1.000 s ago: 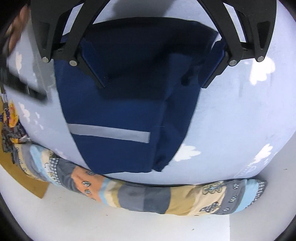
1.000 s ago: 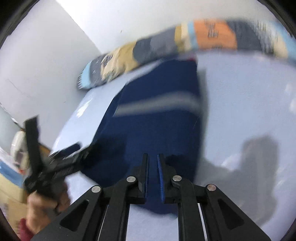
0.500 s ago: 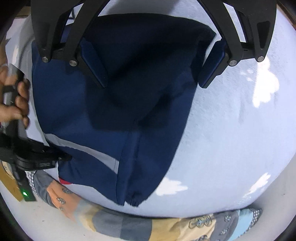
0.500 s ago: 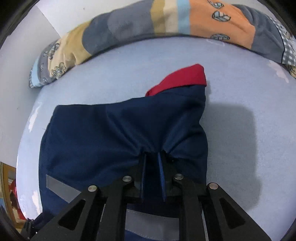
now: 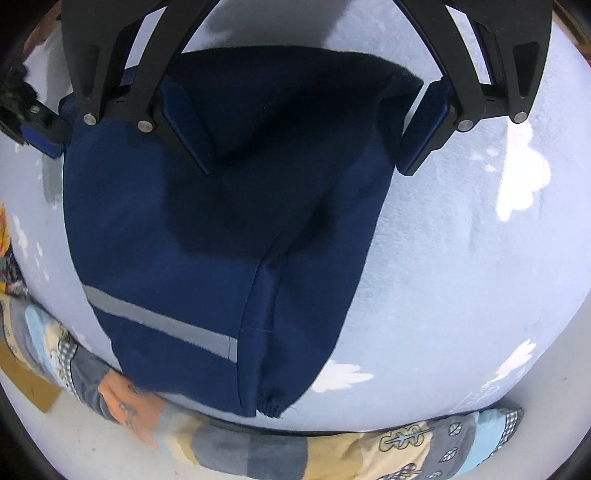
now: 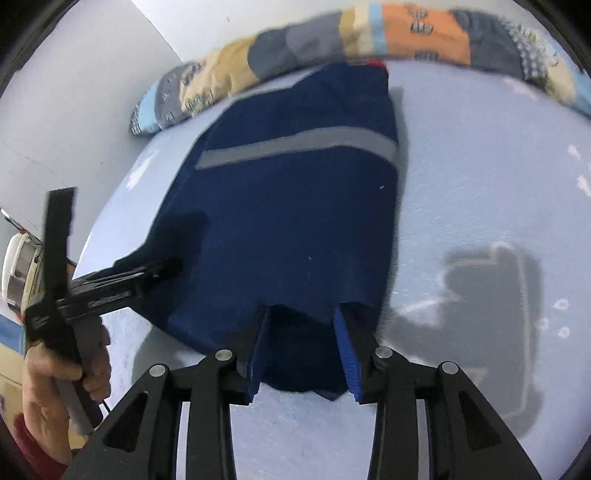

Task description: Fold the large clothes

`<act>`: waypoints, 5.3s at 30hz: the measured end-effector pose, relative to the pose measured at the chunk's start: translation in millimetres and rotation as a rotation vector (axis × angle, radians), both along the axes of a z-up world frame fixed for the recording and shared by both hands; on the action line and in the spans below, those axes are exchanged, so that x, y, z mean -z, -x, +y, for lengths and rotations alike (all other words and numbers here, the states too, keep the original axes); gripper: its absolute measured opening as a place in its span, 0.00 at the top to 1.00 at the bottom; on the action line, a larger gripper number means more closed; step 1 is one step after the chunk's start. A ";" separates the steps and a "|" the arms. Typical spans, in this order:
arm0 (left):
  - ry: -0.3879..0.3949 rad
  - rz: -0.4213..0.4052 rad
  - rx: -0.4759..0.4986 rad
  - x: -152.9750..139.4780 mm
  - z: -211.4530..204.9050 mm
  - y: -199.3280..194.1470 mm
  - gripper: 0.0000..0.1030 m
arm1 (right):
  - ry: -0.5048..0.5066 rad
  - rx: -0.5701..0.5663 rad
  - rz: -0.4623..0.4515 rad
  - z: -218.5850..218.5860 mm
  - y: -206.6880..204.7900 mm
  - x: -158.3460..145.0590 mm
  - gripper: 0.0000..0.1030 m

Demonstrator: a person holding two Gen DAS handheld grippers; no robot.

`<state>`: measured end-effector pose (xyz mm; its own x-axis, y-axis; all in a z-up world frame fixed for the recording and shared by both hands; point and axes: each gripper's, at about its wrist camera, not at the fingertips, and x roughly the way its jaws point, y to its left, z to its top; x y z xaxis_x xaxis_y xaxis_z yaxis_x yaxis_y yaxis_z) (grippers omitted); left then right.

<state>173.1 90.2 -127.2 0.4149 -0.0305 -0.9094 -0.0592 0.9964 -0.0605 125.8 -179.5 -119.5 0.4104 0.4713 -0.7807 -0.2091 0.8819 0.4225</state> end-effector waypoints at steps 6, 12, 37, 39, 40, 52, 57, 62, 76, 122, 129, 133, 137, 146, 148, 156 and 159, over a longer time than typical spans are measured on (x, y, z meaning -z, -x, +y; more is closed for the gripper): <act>0.089 -0.078 -0.012 -26.0 34.2 0.3 0.04 | -0.113 0.056 -0.022 -36.3 -16.7 -13.5 0.56; 0.307 0.049 -0.060 0.6 81.4 -24.5 0.04 | -0.263 0.091 0.085 -60.3 -29.3 9.9 0.52; 0.627 0.159 0.085 37.1 20.0 -85.7 0.43 | -0.335 0.024 0.061 -10.6 -120.5 60.3 0.32; 0.590 0.135 0.087 30.9 12.3 -81.6 0.59 | -0.294 0.022 0.037 -10.2 -116.5 54.4 0.50; 0.581 0.124 0.090 27.0 9.1 -79.8 0.61 | -0.275 0.023 0.020 -9.8 -112.3 48.3 0.53; 0.548 0.094 0.291 -22.9 -102.3 0.1 0.66 | -0.125 0.039 -0.060 -93.9 -20.1 -24.4 0.65; 0.376 0.103 0.226 -5.0 -148.3 50.6 0.42 | -0.001 0.150 0.048 -137.2 25.9 11.6 0.41; 0.226 0.000 0.146 -21.6 -165.7 88.7 0.37 | 0.037 0.283 0.095 -170.4 51.0 9.6 0.34; -0.128 -0.139 0.220 8.0 -184.2 171.6 0.17 | 0.271 0.151 -0.069 -96.6 141.7 25.7 0.79; -0.174 -0.374 0.278 -28.2 -210.5 208.2 0.16 | 0.193 0.231 -0.195 -104.3 198.8 -3.2 0.44; -0.180 -0.372 0.278 -26.9 -209.8 208.5 0.16 | 0.197 0.230 -0.195 -102.9 198.7 -2.1 0.43; -0.183 -0.368 0.275 -26.3 -207.6 208.5 0.16 | 0.194 0.233 -0.193 -103.6 198.8 -2.2 0.43; -0.184 -0.366 0.269 -26.0 -205.1 208.4 0.16 | 0.191 0.234 -0.192 -105.1 198.8 -2.8 0.43; -0.189 -0.368 0.266 -26.0 -203.9 209.2 0.16 | 0.200 0.240 -0.195 -106.5 200.7 -3.8 0.40; -0.190 -0.368 0.265 -26.2 -203.5 209.4 0.16 | 0.196 0.244 -0.197 -107.8 201.2 -4.5 0.39; -0.185 -0.370 0.258 -27.3 -201.4 208.8 0.16 | 0.200 0.243 -0.196 -109.9 201.1 -5.3 0.38; -0.183 -0.368 0.257 -27.4 -200.5 208.5 0.16 | 0.204 0.242 -0.196 -109.4 201.1 -5.2 0.35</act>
